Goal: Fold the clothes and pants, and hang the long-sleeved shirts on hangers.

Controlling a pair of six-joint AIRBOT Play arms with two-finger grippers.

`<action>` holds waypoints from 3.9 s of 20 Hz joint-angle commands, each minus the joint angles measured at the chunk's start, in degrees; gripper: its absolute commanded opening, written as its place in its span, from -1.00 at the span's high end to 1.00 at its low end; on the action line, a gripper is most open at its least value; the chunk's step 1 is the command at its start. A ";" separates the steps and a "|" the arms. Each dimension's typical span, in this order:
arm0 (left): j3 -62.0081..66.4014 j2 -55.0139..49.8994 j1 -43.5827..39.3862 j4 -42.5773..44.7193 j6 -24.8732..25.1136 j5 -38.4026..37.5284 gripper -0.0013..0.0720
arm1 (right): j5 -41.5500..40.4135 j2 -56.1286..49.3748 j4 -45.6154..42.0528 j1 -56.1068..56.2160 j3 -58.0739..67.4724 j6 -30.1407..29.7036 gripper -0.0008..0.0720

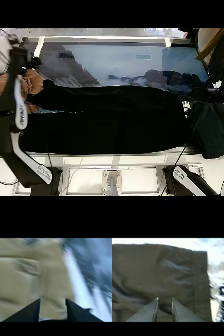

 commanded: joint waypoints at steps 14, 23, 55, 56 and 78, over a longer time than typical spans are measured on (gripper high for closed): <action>-72.52 56.48 44.61 -38.77 21.29 -15.56 0.94 | 8.17 -0.02 -3.13 0.02 0.04 0.00 0.42; -83.08 61.57 68.26 -58.18 44.98 -12.04 0.94 | 10.32 -0.02 2.43 0.02 0.07 0.02 0.42; -82.55 35.63 75.63 -59.58 60.72 -5.73 -0.18 | 13.46 0.02 10.34 0.02 0.07 1.70 0.42; -82.12 35.60 75.65 -58.93 60.70 -5.75 -0.13 | 13.84 0.02 10.19 0.02 0.07 1.70 0.42; -78.20 34.03 61.94 -72.22 61.92 -1.64 0.94 | 11.13 5.29 -0.44 -6.86 2.40 2.19 0.38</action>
